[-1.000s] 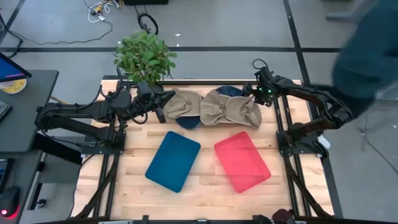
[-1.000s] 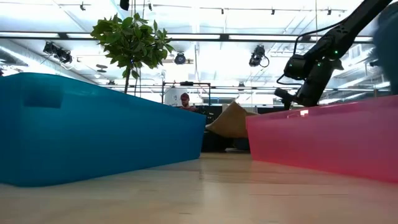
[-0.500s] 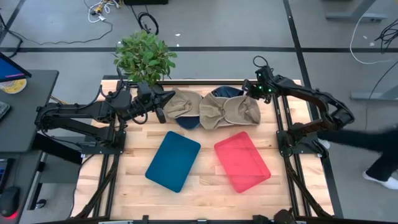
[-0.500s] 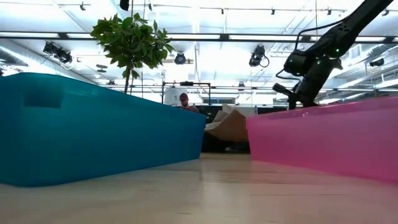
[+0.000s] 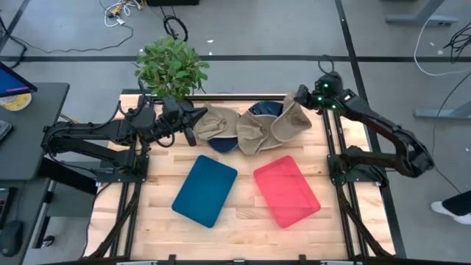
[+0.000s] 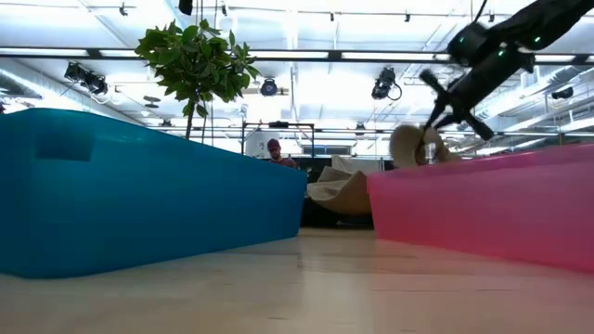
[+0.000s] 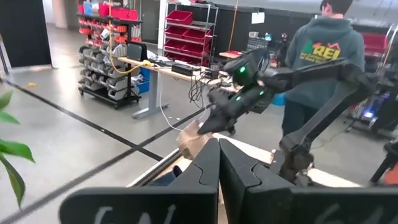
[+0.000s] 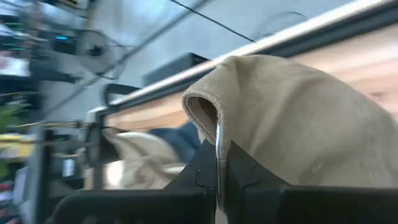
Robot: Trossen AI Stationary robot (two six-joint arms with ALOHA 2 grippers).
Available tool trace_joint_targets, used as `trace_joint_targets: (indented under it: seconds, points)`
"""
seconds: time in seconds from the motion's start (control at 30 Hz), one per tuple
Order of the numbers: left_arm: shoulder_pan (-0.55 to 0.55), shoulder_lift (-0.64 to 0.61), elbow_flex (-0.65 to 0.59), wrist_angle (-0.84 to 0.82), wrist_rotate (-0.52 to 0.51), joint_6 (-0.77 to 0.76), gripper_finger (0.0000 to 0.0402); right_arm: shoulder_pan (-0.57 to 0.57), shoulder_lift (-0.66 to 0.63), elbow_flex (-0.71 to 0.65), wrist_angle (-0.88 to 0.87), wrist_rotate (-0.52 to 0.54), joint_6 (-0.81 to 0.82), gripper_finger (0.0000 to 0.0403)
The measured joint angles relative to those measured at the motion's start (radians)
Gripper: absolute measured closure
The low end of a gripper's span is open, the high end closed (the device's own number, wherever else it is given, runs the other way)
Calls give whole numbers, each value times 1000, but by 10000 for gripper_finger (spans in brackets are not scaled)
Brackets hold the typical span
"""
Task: Pick & Place hat
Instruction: Put the brown cap into the blue bin
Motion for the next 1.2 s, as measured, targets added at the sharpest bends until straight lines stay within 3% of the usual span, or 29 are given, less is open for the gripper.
trace_joint_targets:
  seconds: [0.33,0.6,0.77,0.93,1.2]
  points:
    - [0,0,0,28,0,33,399,24,-160,0,195,-191,39,402]
    - [0,0,0,92,14,32,399,143,-177,0,693,-474,107,403]
    - [8,0,0,170,145,33,395,223,-172,0,937,-531,223,403]
    - [20,0,0,222,233,34,360,322,-158,0,1023,-562,272,403]
    - [24,8,0,283,325,32,266,521,-76,0,1175,-561,322,403]
